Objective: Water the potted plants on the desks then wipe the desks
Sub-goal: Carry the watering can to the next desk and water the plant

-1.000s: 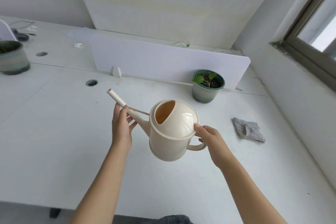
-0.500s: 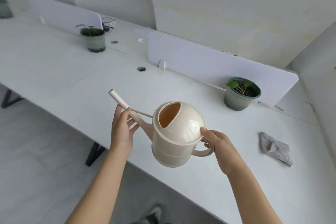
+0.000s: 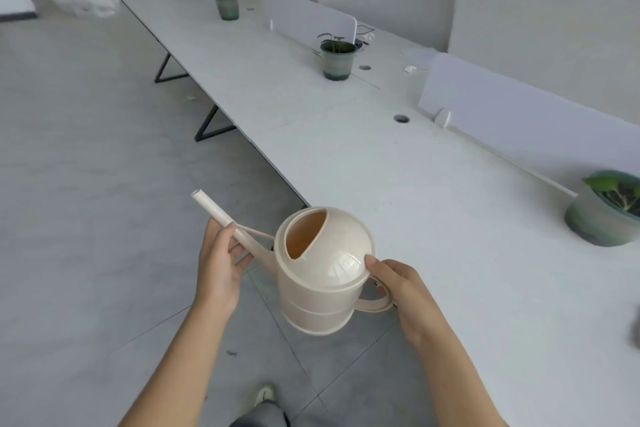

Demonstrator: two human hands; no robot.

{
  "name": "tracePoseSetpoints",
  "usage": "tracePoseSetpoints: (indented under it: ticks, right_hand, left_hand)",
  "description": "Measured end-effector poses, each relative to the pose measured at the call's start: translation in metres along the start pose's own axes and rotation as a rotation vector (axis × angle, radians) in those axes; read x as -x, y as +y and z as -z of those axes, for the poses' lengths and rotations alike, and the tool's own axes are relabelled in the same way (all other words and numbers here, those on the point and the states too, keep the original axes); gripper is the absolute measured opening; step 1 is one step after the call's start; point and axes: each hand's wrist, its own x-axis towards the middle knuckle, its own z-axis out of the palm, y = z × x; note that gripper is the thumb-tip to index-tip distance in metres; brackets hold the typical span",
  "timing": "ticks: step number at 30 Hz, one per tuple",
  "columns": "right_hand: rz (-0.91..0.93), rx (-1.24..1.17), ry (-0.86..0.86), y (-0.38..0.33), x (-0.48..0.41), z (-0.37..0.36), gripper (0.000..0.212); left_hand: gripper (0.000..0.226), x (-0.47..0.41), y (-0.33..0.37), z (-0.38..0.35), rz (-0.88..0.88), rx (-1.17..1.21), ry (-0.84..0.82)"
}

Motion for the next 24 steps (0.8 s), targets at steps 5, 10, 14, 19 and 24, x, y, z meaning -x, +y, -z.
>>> tracePoseSetpoints:
  ticks: [5, 10, 14, 19, 24]
  right_hand:
    - [0.031, 0.056, -0.089, -0.007, -0.016, -0.055, 0.022]
    - [0.063, 0.107, -0.113, -0.019, -0.047, -0.120, 0.023]
    - [0.100, 0.106, -0.132, -0.031, -0.069, -0.174, 0.035]
    - [0.140, 0.064, -0.138, -0.051, -0.102, -0.228, 0.022]
    - [0.149, 0.060, -0.144, -0.075, -0.135, -0.264, 0.024]
  left_hand:
    - [0.018, -0.018, 0.024, 0.053, -0.012, 0.037, 0.069]
    - [0.010, -0.054, 0.052, 0.106, -0.036, 0.083, 0.092]
    - [0.019, -0.091, 0.081, 0.144, -0.074, 0.087, 0.053]
    - [0.043, -0.140, 0.113, 0.178, -0.103, 0.078, 0.009]
    - [0.045, -0.187, 0.133, 0.194, -0.074, 0.130, 0.017]
